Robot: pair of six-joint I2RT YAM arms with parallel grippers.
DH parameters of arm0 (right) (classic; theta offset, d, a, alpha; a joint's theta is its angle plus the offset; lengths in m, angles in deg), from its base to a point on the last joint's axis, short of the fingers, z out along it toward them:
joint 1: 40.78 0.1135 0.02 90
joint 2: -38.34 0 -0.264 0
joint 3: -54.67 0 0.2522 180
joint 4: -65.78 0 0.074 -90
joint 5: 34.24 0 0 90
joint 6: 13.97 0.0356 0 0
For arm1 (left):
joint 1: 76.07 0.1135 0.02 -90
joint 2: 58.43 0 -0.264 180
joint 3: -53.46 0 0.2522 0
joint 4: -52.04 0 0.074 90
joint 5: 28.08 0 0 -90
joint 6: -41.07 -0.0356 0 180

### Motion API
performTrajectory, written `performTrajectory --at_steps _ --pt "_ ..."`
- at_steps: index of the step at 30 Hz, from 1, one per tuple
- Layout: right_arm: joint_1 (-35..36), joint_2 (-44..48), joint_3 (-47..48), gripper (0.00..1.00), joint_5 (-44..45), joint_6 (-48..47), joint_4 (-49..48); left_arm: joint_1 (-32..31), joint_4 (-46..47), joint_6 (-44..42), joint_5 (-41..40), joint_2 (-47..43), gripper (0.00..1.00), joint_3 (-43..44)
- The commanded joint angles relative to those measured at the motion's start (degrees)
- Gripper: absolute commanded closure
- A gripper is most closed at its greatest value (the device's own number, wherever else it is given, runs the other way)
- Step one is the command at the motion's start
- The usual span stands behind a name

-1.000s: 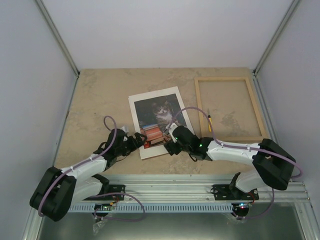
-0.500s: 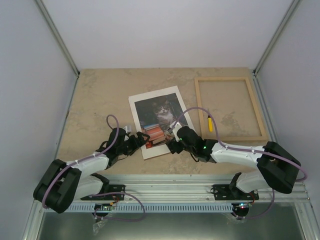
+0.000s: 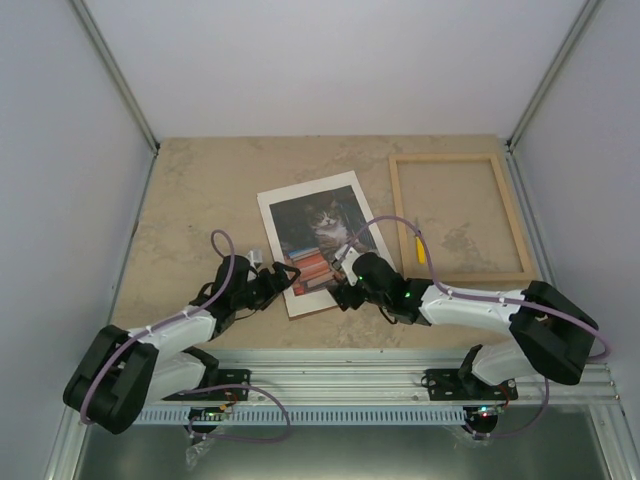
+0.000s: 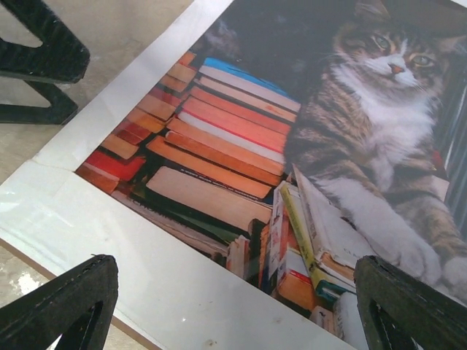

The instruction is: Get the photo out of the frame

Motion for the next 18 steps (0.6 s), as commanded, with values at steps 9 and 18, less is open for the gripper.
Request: performTrajectory --at_steps 9,18 --pt "4.36 -3.77 0.61 0.11 -4.77 -8.30 -3.43 0.16 0.87 0.85 1.18 -1.06 0.05 1.13" --pt "8.89 -7.57 1.44 0.11 -5.17 -12.64 -7.69 0.07 3.70 2.09 2.56 -0.12 0.05 0.71"
